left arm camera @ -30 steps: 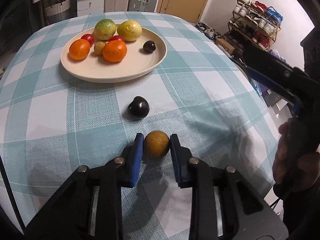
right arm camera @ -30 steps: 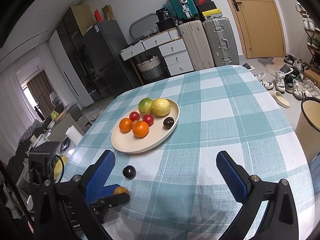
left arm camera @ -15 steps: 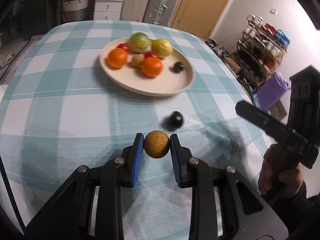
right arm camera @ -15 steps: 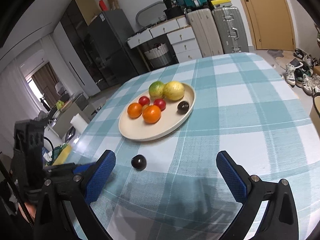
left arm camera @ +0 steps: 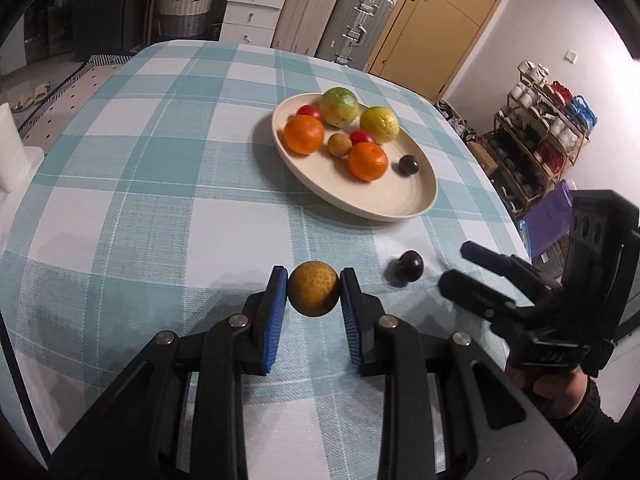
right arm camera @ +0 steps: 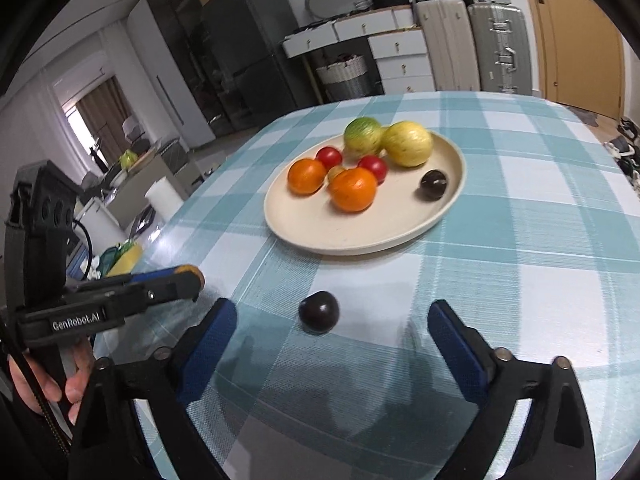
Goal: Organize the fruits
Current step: 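Grasp the brown round fruit with the left tool while the right tool grasps the dark plum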
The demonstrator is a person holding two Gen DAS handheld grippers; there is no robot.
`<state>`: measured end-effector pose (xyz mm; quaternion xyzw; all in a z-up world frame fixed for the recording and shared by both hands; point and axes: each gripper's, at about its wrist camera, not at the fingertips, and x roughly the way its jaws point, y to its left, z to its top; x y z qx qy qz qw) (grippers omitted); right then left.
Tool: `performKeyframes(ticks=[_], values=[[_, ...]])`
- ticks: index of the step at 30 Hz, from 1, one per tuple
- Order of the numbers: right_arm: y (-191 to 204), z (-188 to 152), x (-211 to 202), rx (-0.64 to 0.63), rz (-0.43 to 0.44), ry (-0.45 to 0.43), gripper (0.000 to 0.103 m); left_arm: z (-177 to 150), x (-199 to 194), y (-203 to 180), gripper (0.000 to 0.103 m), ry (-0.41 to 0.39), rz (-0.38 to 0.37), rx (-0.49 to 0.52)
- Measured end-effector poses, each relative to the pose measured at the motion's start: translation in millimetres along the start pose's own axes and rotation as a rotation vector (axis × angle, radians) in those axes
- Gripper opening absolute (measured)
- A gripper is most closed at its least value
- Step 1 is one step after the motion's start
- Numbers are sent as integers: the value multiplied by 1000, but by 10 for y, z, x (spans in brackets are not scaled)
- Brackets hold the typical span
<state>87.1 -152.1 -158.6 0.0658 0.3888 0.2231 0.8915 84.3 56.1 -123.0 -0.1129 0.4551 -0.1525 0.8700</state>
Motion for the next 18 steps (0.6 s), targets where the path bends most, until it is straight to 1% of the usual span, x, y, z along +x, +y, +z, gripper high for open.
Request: performKeyframes(ticks=[1, 4, 6, 7, 9, 10, 11, 15, 16, 17, 18], values=[[15, 6, 42, -8, 2, 14, 88, 7, 17, 15, 24, 0, 0, -3], [30, 20, 148, -13, -8, 42, 86, 16, 33, 68, 24, 1, -3, -15], [41, 26, 184, -14, -8, 49, 80, 14, 50, 101, 24, 4, -5, -22], [51, 29, 202, -19, -2, 52, 72, 13, 60, 120, 24, 7, -5, -25], [67, 31, 234, -29, -20, 62, 69, 5, 81, 151, 24, 11, -4, -31], [83, 32, 255, -39, -28, 66, 64, 3, 92, 171, 24, 13, -6, -36], [89, 31, 271, -45, -28, 71, 56, 1, 99, 184, 24, 14, -6, -39], [152, 11, 331, -81, -43, 91, 45, 7, 123, 224, 24, 17, -9, -48], [173, 6, 349, -93, -49, 103, 33, 11, 124, 229, 24, 17, -9, -49], [192, 5, 358, -106, -58, 108, 27, 11, 126, 231, 24, 16, -9, -50], [221, 5, 356, -126, -72, 105, 27, 17, 128, 233, 24, 14, -9, -51]])
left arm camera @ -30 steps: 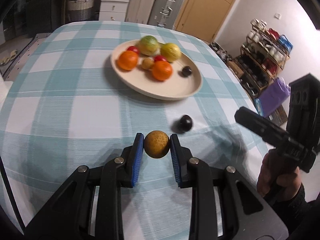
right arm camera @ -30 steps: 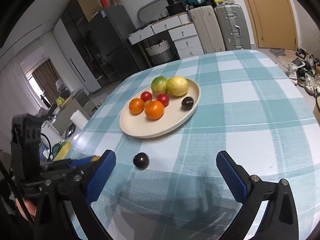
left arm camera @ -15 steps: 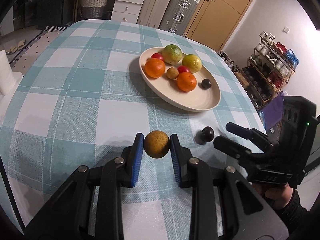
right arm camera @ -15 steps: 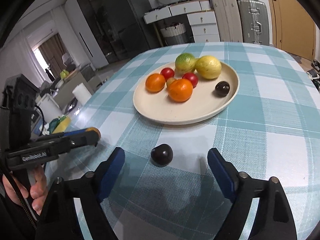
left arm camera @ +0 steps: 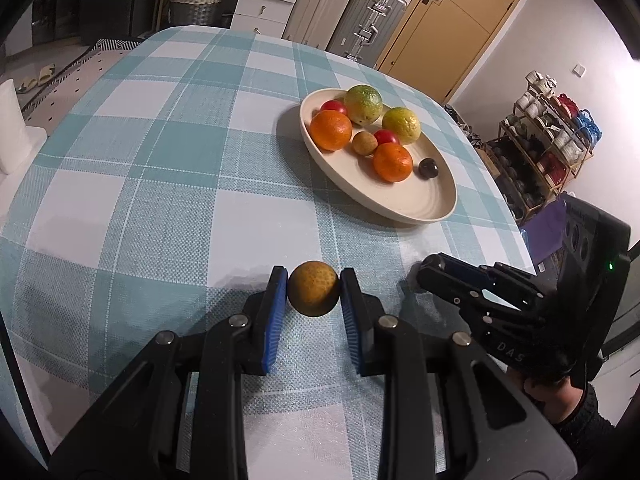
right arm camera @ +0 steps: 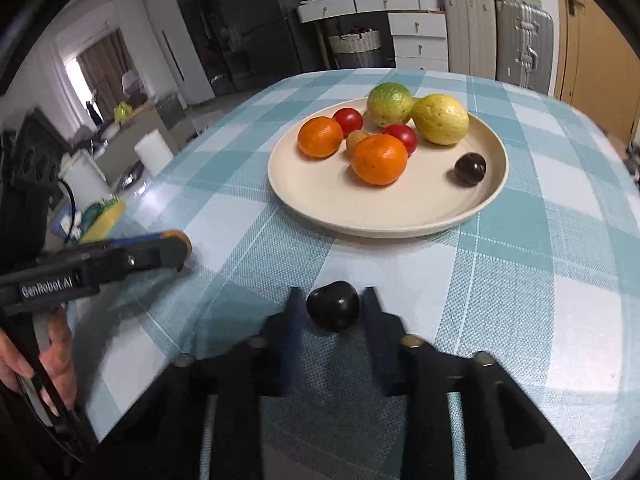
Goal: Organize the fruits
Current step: 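Grasp the brown round fruit with the left tool while the right tool grasps the dark plum, then carry the brown fruit and dark plum onto the plate and open both tools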
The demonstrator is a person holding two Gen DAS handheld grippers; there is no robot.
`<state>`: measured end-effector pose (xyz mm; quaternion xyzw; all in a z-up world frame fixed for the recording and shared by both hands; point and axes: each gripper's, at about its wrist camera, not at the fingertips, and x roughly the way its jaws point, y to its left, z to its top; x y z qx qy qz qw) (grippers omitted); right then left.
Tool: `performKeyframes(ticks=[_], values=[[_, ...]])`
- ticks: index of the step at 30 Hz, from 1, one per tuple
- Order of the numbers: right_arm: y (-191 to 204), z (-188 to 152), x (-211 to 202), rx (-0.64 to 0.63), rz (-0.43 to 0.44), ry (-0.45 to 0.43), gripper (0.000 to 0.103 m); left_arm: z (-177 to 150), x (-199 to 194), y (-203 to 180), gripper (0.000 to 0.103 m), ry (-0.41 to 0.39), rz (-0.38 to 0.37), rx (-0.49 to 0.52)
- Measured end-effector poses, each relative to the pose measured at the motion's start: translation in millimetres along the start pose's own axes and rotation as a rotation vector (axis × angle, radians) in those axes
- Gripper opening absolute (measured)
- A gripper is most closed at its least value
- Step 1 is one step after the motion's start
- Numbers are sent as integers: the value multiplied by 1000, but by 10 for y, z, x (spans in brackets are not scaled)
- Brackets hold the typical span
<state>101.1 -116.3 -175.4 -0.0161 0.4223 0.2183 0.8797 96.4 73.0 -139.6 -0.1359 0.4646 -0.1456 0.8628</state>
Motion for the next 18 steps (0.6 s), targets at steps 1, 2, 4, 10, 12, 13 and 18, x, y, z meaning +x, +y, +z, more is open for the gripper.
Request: performKeyframes(ticks=[1, 2, 4, 10, 12, 13, 18], values=[[7, 0, -4, -7, -1, -3, 27, 2, 1, 1, 24, -1, 0, -1], [12, -1, -2, -10, 9, -3, 26, 4, 2, 1, 24, -1, 0, -2], [-7, -2, -24, 0, 16, -21, 26, 10, 8, -9, 24, -2, -2, -2], [-69, 12, -94, 28, 47, -44, 26, 52, 5, -49, 24, -7, -2, 5], [-115, 31, -144, 47, 67, -60, 26, 94, 14, -77, 24, -10, -3, 9], [-128, 33, -162, 52, 71, -67, 26, 112, 16, -88, 24, -12, -3, 13], [-233, 117, -258, 78, 86, -103, 26, 266, 47, -202, 24, -30, -7, 39]])
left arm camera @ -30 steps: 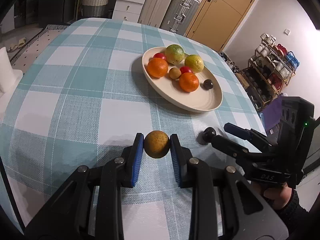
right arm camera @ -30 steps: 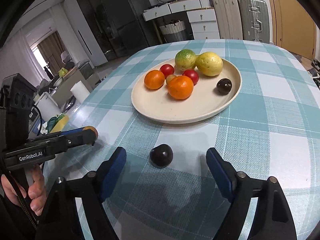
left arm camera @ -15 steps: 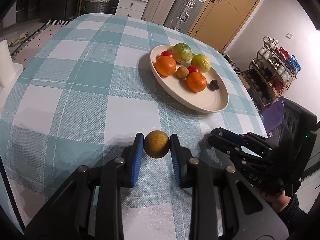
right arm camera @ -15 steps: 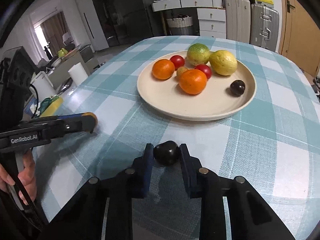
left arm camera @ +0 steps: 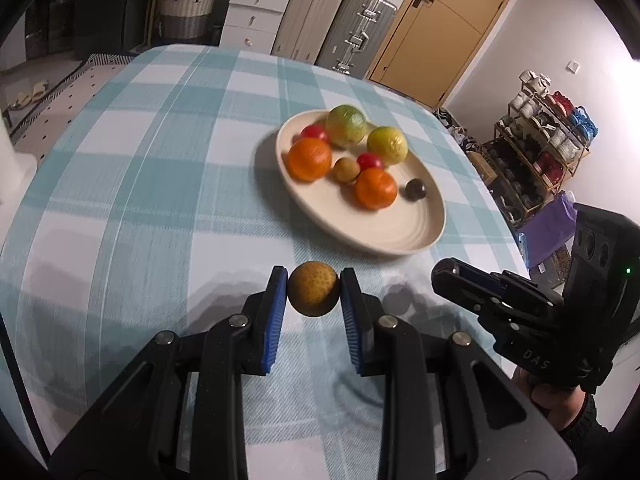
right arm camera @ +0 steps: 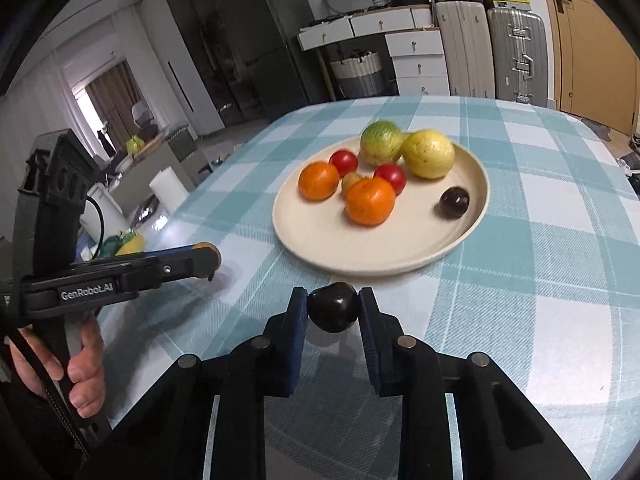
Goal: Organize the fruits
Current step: 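Carry the brown fruit and dark plum onto the plate and open both tools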
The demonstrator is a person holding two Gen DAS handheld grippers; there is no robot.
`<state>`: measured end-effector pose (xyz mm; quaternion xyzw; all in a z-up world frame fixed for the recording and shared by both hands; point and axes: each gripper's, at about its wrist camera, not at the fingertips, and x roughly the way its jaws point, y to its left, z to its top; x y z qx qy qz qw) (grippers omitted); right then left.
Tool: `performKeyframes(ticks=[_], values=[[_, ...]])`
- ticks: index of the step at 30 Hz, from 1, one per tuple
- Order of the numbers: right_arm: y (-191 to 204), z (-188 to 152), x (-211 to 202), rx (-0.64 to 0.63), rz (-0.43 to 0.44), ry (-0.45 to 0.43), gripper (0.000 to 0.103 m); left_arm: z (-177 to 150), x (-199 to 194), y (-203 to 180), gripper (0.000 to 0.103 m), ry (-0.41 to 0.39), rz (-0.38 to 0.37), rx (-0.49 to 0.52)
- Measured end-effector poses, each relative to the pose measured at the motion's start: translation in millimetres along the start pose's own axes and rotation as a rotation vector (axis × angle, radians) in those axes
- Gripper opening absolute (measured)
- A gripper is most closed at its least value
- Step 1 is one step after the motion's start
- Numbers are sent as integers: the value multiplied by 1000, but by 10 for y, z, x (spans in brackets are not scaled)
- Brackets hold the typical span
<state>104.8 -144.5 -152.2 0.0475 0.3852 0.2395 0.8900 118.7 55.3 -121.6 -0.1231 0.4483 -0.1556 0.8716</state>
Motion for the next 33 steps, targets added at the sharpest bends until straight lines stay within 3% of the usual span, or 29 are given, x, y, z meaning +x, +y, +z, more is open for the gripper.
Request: performKeyframes(ticks=[11, 33], values=[[-205, 299, -63, 21, 3, -66, 26, 353, 268, -205, 24, -12, -6, 32], [-540, 746, 245, 44, 5, -83, 26, 748, 780, -385, 24, -27, 33, 104]])
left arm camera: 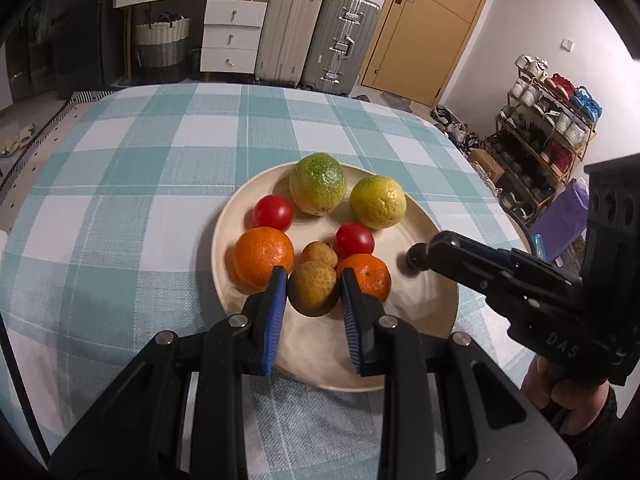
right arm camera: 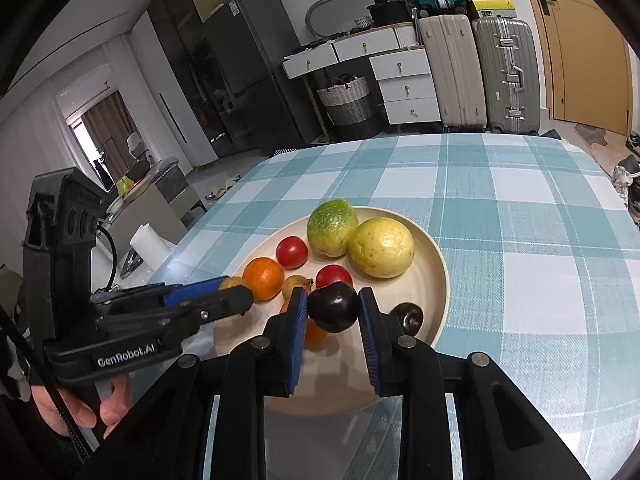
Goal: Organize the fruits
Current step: 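Carry the brown fruit and dark plum onto the plate and open both tools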
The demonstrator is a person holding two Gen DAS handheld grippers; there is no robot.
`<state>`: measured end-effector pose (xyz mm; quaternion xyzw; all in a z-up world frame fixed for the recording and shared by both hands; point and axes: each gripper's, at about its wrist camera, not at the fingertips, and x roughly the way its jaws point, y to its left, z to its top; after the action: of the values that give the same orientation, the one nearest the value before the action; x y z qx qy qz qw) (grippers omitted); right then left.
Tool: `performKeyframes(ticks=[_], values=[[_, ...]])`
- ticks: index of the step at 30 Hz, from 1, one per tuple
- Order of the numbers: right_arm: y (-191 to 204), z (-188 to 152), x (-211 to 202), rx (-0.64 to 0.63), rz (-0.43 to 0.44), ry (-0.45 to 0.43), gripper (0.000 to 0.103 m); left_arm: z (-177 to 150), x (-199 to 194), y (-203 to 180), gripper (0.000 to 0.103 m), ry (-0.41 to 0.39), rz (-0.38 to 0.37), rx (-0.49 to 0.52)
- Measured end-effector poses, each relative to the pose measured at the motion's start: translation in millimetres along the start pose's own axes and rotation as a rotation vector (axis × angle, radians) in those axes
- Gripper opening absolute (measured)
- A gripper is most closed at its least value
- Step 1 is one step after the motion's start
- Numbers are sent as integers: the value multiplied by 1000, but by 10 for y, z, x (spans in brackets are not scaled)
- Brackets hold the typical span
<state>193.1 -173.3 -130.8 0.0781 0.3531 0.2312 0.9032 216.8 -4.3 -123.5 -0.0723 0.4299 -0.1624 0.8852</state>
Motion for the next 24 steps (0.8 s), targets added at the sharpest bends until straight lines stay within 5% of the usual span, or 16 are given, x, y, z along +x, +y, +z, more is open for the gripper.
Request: performKeyframes(ticks=[13, 19, 24], values=[[-19, -5, 205, -46, -71, 26, 28, 53, 163, 68, 24, 11, -42, -20], [43, -14, 72, -67, -63, -40, 57, 58, 62, 71, 25, -10, -42, -14], [134, -29, -137, -105, -109, -103, 58, 31, -146, 51, 25, -55, -39, -8]])
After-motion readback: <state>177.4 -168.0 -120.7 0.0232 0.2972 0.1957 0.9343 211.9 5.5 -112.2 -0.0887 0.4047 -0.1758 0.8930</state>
